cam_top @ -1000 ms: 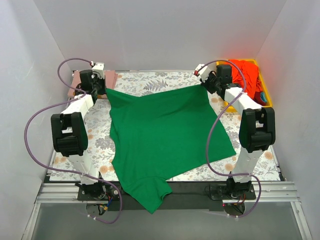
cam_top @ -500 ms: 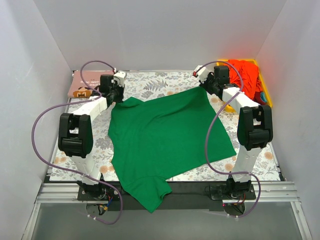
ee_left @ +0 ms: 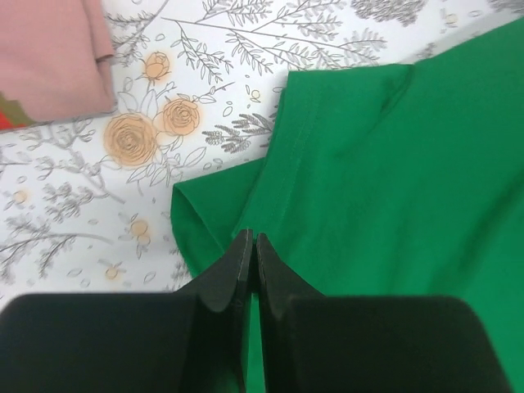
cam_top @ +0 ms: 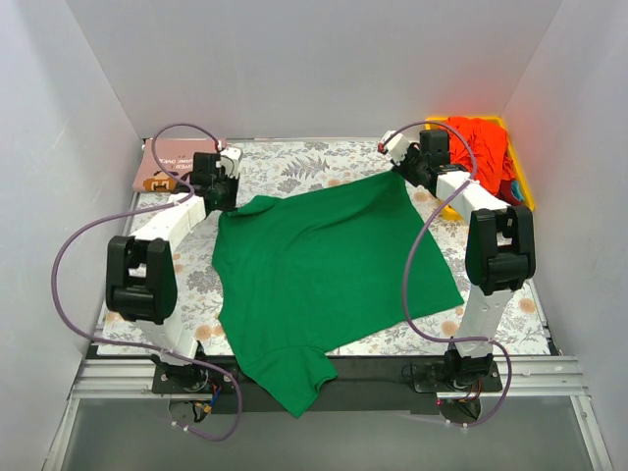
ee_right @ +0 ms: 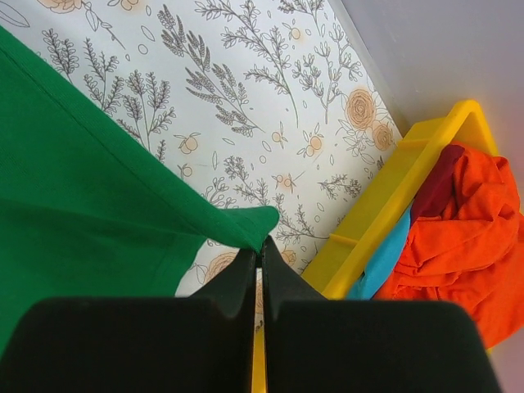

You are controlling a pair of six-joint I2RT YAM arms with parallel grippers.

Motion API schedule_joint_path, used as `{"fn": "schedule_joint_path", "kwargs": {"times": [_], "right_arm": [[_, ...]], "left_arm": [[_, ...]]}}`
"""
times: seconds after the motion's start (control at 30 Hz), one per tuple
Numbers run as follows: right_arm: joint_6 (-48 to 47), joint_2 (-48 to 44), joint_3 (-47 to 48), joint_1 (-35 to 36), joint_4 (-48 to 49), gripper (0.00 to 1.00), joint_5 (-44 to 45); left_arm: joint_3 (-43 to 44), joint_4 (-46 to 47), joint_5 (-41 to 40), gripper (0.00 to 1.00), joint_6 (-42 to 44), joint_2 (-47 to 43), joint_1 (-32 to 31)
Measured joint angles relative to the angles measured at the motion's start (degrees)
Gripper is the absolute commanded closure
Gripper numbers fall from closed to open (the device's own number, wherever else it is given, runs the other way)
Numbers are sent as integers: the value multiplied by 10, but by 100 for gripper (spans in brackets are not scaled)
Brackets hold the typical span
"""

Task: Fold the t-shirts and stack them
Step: Fold the tshirt

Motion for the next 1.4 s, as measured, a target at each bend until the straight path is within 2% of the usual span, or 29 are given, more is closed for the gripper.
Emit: {"fn": "schedule_joint_path", "kwargs": {"times": [0.2,0.33,0.67,0.87,1.07,1.13,1.17,1.23,1.27,1.3,1.4], "right_arm": [[-28,0,-2,0,-2,99,2],[-45,-2,-4,0,-5,99,-2],[-104,-53,-51,-10,-18,99,-21],[-139,-69,-87,-15,-21,99,-28],[-166,-69,-119,-15,-33,99,-26],[-177,-69,-126,-15,-32,99,-26],[-182,-69,-129,-15,-32,85,-25],[-191,-69,-137,-15,-34,63,-20],[-197,-69,-140,-16,-36,44,-17],[-200,-69,-142,-16,-38,38,-15],[-210,-72,-144,-17,-53,34,-12]], "left_arm": [[-21,-49,7,100,8,-130,0],[-29,-79,15,100,9,-185,0],[-98,-205,98,100,21,-261,-11],[-133,-266,139,100,53,-310,-43],[-184,-291,146,100,71,-311,-80],[-193,-298,146,93,75,-305,-91],[-196,-301,149,84,78,-304,-95],[-196,-310,156,77,82,-303,-98],[-196,-314,158,71,83,-304,-97],[-194,-316,161,69,84,-305,-93],[-178,-330,191,68,87,-304,-44]]}}
